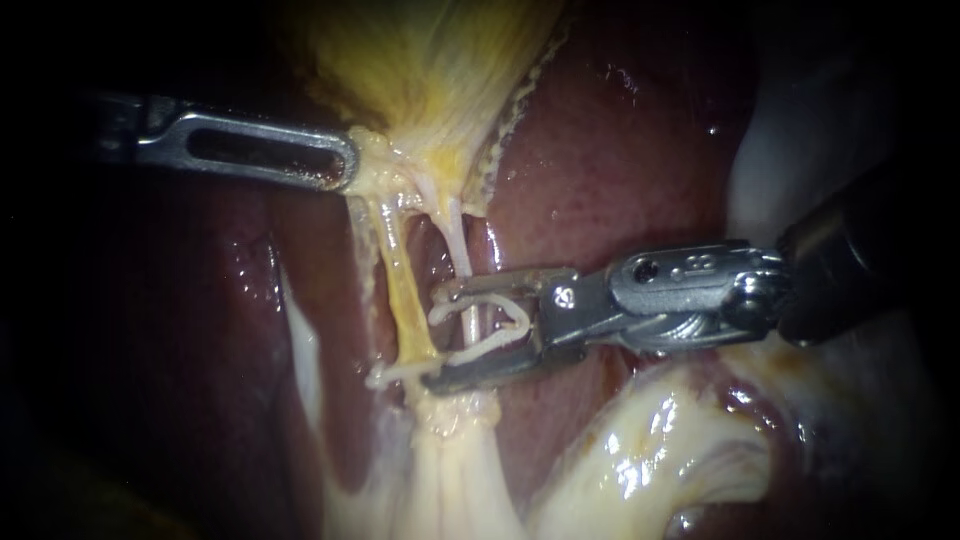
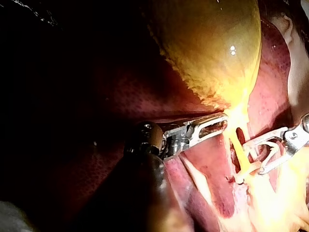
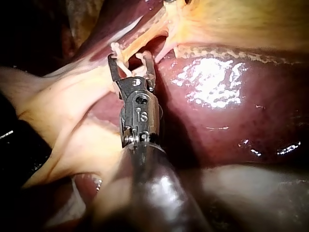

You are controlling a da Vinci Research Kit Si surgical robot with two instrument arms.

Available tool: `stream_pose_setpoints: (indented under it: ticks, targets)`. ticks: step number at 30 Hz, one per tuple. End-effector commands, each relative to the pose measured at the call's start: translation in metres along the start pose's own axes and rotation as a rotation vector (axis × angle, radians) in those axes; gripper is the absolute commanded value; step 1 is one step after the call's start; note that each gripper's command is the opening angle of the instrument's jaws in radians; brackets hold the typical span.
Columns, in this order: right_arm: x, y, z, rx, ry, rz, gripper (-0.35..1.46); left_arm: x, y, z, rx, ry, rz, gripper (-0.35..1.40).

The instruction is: Clipping second clip left tube

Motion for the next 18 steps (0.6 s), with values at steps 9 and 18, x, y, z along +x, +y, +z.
stream_pose_setpoints:
  ticks: [9,18]
  targets:
    - [-0.0009,0.0019,0.0005,-0.001,0.013,0.037,0.47,0.0,0.0,0.0,-0.001,0.0,0.0,-0.35]
    - [0.0003,0.0021,0.0027,0.053,0.145,0.158,0.48,0.0,0.0001,0.0002,-0.001,0.0,0.0,-0.35]
